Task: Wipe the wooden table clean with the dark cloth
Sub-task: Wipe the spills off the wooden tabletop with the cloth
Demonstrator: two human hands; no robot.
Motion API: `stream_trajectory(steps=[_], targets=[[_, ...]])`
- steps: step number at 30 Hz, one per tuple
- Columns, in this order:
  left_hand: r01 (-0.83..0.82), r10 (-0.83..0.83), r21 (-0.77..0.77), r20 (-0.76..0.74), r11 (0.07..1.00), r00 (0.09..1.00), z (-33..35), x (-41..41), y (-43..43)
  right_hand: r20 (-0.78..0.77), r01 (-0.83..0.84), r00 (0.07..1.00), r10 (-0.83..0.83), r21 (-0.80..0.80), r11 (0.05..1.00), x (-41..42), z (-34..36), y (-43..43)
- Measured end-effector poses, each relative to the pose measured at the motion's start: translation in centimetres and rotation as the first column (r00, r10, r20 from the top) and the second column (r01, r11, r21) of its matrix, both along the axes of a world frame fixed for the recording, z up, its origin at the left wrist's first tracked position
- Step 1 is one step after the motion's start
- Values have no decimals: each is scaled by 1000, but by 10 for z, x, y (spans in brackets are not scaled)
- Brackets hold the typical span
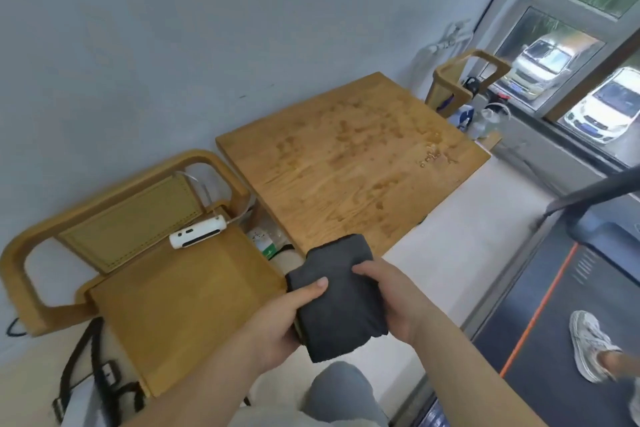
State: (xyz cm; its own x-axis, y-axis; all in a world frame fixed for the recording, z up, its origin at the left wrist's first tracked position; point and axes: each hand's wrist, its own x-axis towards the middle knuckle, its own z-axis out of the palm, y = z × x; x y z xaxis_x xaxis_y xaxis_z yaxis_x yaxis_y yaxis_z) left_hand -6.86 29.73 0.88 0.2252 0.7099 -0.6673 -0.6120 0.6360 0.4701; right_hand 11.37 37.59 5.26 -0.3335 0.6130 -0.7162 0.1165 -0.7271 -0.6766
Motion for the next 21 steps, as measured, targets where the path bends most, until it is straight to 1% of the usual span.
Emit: stream_trajectory(steps=[2,3,6,8,10,12,13,15,18,21], targets=[[-44,43,-32,-37,999,998,-2,3,26,101,-47,994,41,58,997,1,-9,27],[-55,52,-33,-76,998,996,-5,5,39,126,-74,990,66,54,996,1,-15,40],[-53,43,-39,-212,998,976,-16,6,73,146,-179,974,173,25,984,3,-35,81],[-78,68,-36,-236,996,969,-22,10,97,123,-228,967,223,28,973,4,-45,112],[-173,158,-52,-223,983,962,-24,18,120,19,-236,971,236,3,972,9,-52,144],[-268,250,-94,-171,959,953,-24,33,139,-103,-265,961,258,-58,963,16,-53,172],[-286,270,-118,-136,951,953,-22,44,148,-146,-285,951,271,-87,954,22,-53,185],[-308,298,-159,-80,938,951,-22,65,163,-171,-328,936,307,-111,938,35,-54,212],[-373,375,-194,-27,907,926,-22,87,177,-168,-403,910,379,-137,905,52,-63,246],[-405,410,-214,-24,889,912,-22,105,179,-203,-451,888,414,-200,870,66,-75,261]])
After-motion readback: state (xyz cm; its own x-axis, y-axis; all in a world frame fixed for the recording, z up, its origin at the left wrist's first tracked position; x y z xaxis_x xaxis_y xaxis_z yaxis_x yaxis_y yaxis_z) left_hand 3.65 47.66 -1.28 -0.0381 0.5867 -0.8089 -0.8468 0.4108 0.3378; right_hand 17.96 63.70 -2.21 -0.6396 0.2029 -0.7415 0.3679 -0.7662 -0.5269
